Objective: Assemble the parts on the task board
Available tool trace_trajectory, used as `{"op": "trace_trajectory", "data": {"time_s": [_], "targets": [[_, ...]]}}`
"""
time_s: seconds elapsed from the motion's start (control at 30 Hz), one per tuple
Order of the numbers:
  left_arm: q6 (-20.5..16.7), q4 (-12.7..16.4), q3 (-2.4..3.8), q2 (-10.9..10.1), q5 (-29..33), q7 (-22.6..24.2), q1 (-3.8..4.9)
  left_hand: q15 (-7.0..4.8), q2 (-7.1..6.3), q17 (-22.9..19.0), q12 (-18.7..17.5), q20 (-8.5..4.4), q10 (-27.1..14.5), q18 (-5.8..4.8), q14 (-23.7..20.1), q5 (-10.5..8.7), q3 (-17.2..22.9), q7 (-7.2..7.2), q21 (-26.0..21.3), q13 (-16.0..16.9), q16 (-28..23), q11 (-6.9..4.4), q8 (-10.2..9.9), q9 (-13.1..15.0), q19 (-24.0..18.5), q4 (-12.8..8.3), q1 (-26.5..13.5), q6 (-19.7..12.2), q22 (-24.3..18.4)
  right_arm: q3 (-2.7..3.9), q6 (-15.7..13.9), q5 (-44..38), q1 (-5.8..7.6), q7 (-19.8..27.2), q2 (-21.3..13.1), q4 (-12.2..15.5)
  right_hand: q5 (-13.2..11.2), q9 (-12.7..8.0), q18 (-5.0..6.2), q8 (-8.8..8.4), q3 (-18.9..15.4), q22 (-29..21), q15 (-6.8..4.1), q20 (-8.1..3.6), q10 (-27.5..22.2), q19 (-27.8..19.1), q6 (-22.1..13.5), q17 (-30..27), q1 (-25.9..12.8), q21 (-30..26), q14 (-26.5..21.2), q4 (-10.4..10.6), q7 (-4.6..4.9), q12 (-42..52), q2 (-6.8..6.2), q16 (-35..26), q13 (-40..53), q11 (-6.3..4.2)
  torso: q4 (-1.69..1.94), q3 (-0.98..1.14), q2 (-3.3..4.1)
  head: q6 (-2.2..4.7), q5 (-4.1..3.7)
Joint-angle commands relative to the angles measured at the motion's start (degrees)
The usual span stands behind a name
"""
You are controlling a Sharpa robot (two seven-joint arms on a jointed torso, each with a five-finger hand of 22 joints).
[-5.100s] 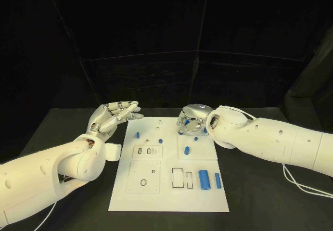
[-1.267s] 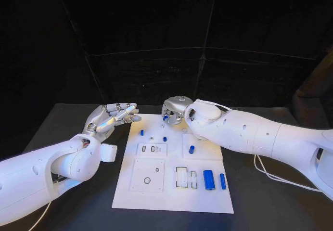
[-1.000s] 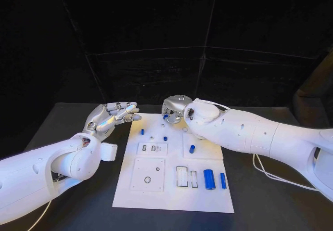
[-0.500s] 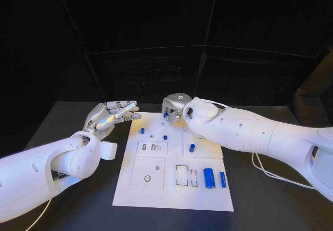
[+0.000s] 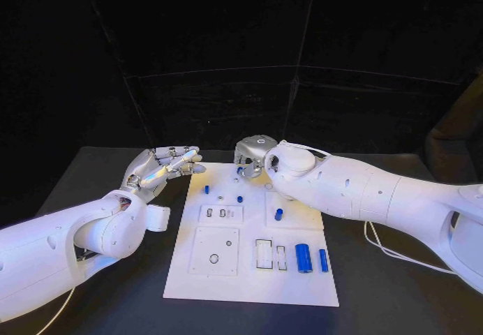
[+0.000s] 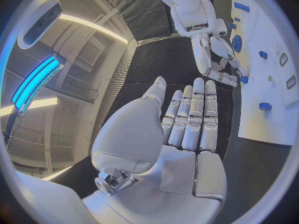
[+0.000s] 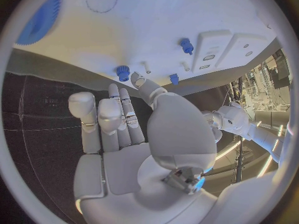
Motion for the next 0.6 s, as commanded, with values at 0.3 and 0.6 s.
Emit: {"op": "trace_trajectory", "data": {"time_s": [0.3,0.6], "targets": [[0.7,0.0,0.05,-0.1,-0.4,-0.2,0.14,0.52,0.26,0.1,-0.5,0.09,-0.4,0.35,-0.1,-0.34,0.1,0.38,-0.4,-0.1,-0.4,0.09,-0.3,-0.1,0.1,-0.5,0.0,-0.2,-0.1,0.03,-3.4,2.3,0.15,0.1,-3.7,3.2,-0.9,0.1,-0.28,-0.10,-2.1,-0.2,0.25,0.05,-0.1,-0.6,-1.2,-0.2,0.4,-0.2,-0.1,1.2,-0.08,0.2,-0.72,-0.1,0.1,-0.18,-0.18,0.03,-0.02,0.39,-0.05],[1.0,0.2,0.04,-0.6,-0.4,-0.3,0.14,0.53,0.27,0.1,-0.5,0.10,-0.4,0.35,-0.1,-0.34,0.1,0.38,-0.5,-0.1,-0.5,0.10,-0.4,-0.1,0.1,-0.5,0.0,-0.2,-0.1,0.02,-4.4,16.7,0.25,-0.8,-14.8,12.3,3.9,0.1,-0.93,-0.12,-11.0,3.6,-1.81,-1.80,15.0,2.1,-1.5,5.6,-2.3,2.2,1.4,6.6,-1.37,8.8,-3.82,3.8,5.3,-2.88,-1.11,0.14,-0.02,0.84,0.03]]}}
